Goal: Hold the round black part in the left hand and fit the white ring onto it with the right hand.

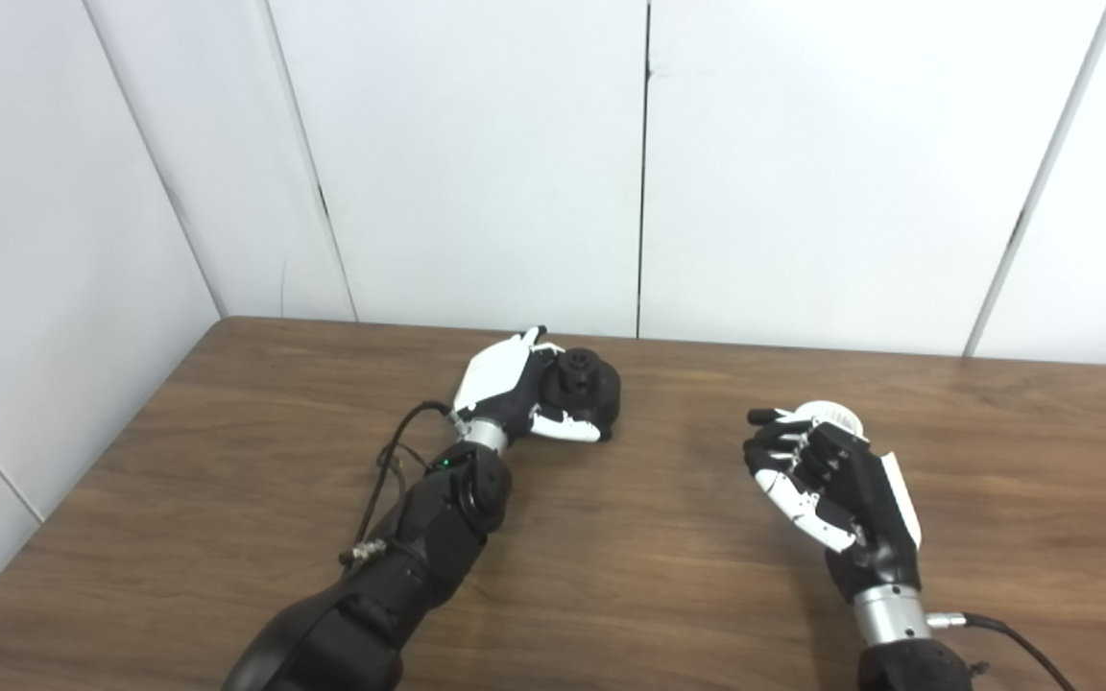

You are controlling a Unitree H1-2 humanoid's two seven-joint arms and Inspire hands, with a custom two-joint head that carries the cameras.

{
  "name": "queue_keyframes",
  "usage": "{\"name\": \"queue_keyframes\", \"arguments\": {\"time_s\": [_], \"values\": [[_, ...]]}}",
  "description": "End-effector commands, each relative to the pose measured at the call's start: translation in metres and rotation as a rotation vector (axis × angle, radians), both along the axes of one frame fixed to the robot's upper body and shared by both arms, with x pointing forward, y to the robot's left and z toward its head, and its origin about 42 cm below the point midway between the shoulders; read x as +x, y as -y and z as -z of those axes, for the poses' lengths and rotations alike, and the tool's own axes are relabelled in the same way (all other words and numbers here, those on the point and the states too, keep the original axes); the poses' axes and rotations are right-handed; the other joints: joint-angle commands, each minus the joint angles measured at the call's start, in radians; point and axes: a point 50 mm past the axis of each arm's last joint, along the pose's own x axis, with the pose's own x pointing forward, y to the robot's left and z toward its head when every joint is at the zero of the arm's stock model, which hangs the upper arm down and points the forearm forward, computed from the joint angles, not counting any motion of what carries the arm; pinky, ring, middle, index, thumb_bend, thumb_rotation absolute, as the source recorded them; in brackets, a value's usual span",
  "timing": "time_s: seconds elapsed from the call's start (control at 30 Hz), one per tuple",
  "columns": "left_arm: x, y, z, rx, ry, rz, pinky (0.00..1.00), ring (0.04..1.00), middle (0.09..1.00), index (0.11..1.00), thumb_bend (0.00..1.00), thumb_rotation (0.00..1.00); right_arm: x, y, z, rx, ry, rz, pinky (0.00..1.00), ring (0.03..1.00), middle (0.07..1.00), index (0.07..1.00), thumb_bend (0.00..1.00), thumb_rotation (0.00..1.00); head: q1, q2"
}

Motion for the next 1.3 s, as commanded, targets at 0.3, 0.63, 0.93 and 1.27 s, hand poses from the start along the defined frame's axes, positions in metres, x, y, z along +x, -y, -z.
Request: {"name": "queue_keyframes", "arguments": {"time_s": [0.3, 0.63, 0.93, 1.27], "values": [[0.015, 0.003, -0.028, -0.006, 0.104, -0.002, 0.96, 0.994, 1.000, 0.658, 0.90, 0.31, -0.026, 0.022, 0.034, -0.057, -0.112, 0.022, 0.49, 0.582, 0.675, 0.498, 0.50, 0.15, 0.004, 0.004], [0.008, 0.003, -0.018, -0.060, 0.109, 0.006, 0.99, 0.997, 0.986, 0.594, 0.90, 0.21, -0.025, 0.023, 0.034, -0.048, -0.118, 0.017, 0.49, 0.589, 0.685, 0.498, 0.50, 0.15, 0.007, 0.005], [-0.003, 0.008, -0.012, -0.071, 0.095, 0.037, 1.00, 1.000, 0.994, 0.588, 0.90, 0.21, -0.025, 0.024, 0.033, -0.064, -0.108, 0.019, 0.49, 0.589, 0.688, 0.498, 0.50, 0.15, 0.015, 0.006], [-0.027, 0.015, 0.000, -0.075, 0.065, 0.086, 0.97, 0.998, 0.983, 0.591, 0.91, 0.25, -0.024, 0.022, 0.032, -0.059, -0.108, 0.015, 0.49, 0.583, 0.684, 0.498, 0.50, 0.16, 0.011, 0.013]]}}
